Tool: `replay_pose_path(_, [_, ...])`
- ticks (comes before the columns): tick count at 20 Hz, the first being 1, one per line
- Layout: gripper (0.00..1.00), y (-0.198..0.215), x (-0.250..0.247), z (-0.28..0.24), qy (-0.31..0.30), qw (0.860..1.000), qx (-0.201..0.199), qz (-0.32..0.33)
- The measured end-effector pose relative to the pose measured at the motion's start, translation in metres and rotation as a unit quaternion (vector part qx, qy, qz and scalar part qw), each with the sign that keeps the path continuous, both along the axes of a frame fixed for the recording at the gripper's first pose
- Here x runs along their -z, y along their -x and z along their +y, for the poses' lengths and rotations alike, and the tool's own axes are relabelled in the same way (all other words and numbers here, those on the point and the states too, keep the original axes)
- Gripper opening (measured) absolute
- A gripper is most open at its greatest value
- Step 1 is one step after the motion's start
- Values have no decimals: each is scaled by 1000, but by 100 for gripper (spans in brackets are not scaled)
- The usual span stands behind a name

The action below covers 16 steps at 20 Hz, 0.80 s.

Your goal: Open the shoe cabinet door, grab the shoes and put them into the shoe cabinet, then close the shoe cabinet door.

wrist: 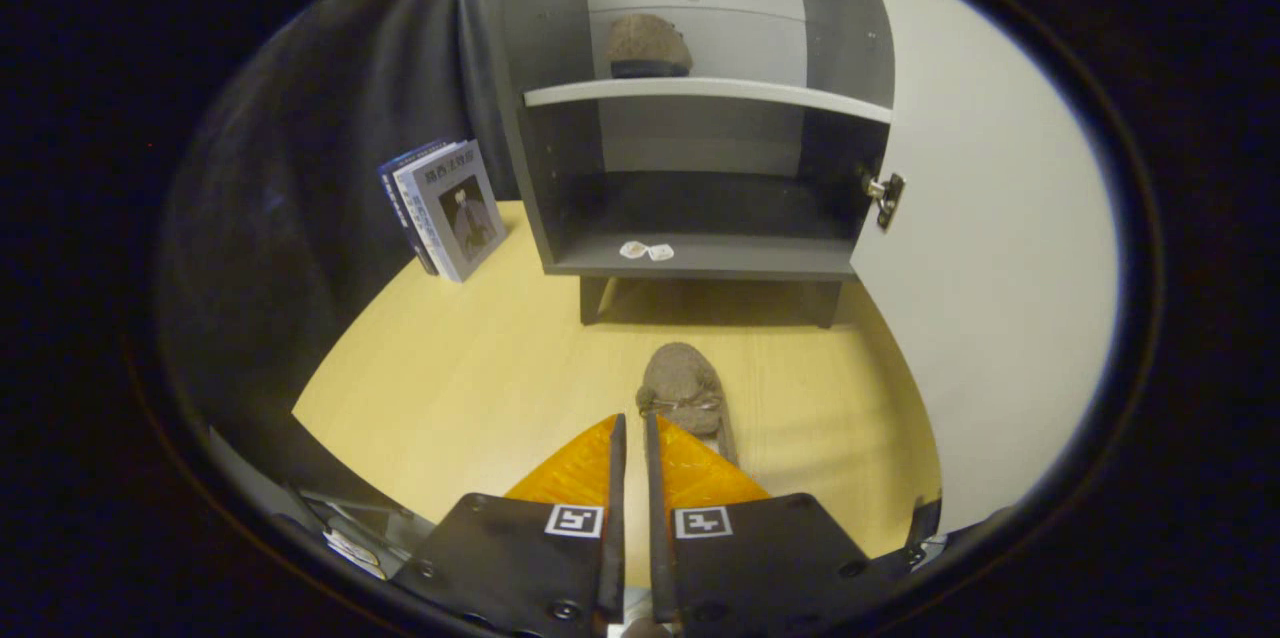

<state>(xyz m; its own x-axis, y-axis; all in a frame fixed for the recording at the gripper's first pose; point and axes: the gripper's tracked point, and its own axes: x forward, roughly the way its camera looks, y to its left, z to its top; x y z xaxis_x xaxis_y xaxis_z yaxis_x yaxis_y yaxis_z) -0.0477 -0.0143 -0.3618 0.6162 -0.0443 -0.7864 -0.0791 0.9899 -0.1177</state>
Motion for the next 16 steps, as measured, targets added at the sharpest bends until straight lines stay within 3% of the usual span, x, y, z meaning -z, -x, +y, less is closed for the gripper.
replay_pose_path(8, [22,11,41,-12,33,997,1,70])
replay_pose_path(16, [22,12,91,-25,67,990,0,128])
